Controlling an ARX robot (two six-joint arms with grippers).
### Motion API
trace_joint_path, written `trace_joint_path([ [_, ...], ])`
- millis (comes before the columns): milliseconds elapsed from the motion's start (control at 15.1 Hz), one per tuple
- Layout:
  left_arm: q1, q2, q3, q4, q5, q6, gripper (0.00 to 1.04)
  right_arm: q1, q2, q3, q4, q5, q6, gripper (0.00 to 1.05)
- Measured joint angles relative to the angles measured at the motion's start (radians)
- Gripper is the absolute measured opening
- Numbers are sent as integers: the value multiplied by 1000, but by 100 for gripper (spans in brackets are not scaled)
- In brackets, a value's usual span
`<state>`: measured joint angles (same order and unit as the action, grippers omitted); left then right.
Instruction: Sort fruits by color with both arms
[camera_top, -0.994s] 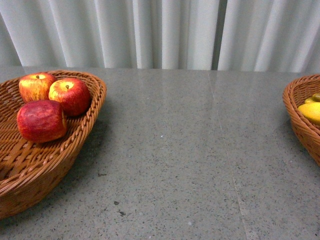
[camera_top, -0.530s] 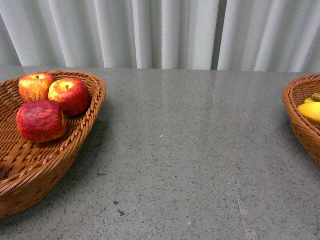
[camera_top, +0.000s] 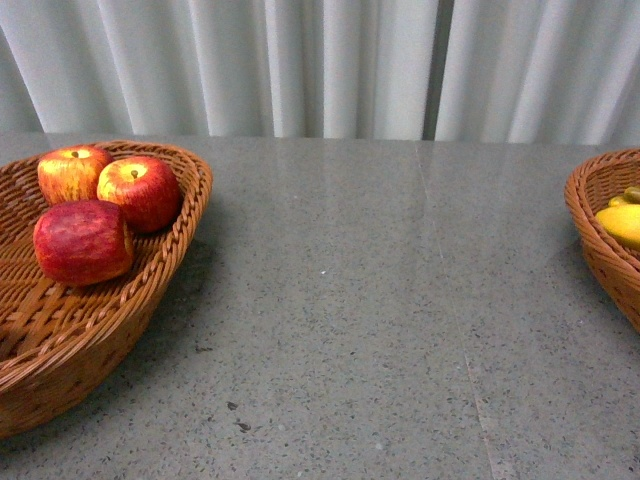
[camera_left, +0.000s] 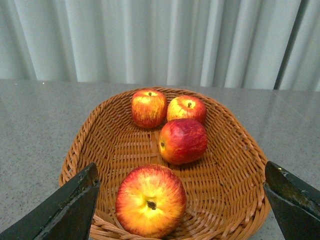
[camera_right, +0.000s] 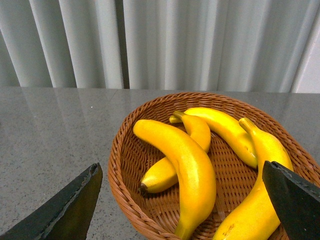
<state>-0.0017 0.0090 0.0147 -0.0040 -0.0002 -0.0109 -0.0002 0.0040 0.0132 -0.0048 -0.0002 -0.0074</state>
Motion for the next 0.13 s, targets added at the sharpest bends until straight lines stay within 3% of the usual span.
trace_joint_path([
  [133,0,0,0,0,0,0,98,0,0,0,0,0,0,98],
])
